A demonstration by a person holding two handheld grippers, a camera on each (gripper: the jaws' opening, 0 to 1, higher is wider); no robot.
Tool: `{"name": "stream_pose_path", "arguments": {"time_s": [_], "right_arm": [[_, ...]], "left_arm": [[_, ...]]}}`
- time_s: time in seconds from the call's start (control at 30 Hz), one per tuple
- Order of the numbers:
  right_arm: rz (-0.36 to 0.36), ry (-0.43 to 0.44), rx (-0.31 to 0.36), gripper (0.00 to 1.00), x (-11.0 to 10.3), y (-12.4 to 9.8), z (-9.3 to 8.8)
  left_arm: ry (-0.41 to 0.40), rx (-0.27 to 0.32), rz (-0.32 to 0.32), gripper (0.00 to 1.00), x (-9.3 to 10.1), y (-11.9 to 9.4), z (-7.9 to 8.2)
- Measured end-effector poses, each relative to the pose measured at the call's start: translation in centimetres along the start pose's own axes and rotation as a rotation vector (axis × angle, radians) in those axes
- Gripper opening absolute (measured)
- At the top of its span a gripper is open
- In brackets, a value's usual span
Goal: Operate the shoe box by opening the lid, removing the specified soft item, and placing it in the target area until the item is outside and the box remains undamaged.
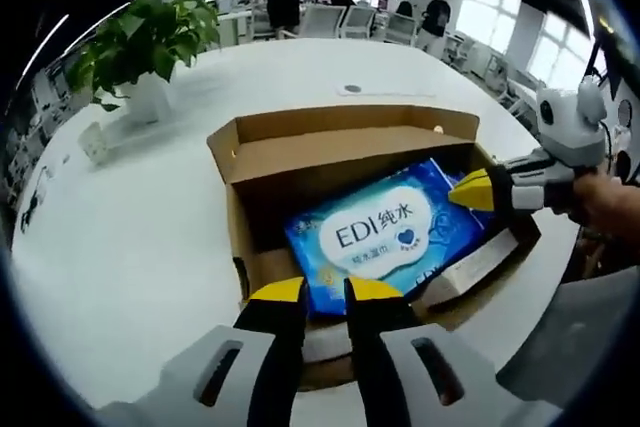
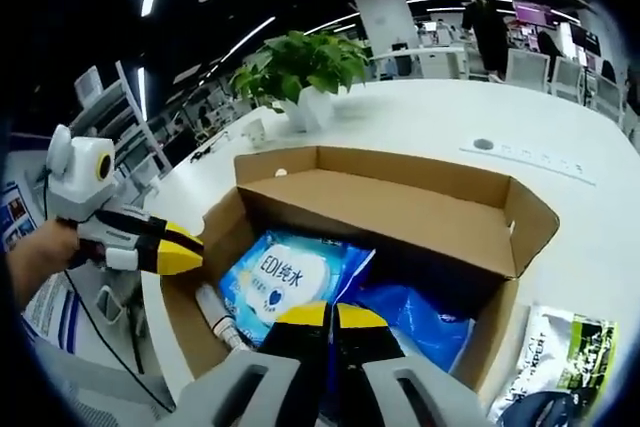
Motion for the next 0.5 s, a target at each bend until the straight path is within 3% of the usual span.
{"name": "stream_pose_path", "arguments": {"time_s": [0.17, 0.5], "right_arm": [[0.000, 0.002, -0.001, 0.00, 0.1, 0.0, 0.0], [-0.001, 0.016, -0.004, 0.00, 0.3, 0.1, -0.2]], "left_arm": [[0.016, -0.052, 0.013, 0.21, -0.3, 0.9, -0.7], [0.016, -0.122, 0.003, 0.19, -0.5, 1.9, -2.3]]}}
Point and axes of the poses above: the point that each gripper's makers call its tool centre point, and the gripper's own axes: y roughly forward along the fingers, x roughly to its right, z roughly out of its top, the point moved 4 cm from there along -y, roughly backward along the fingers, and after that the axes turned 14 degrees about x, right-handed, at the moved point
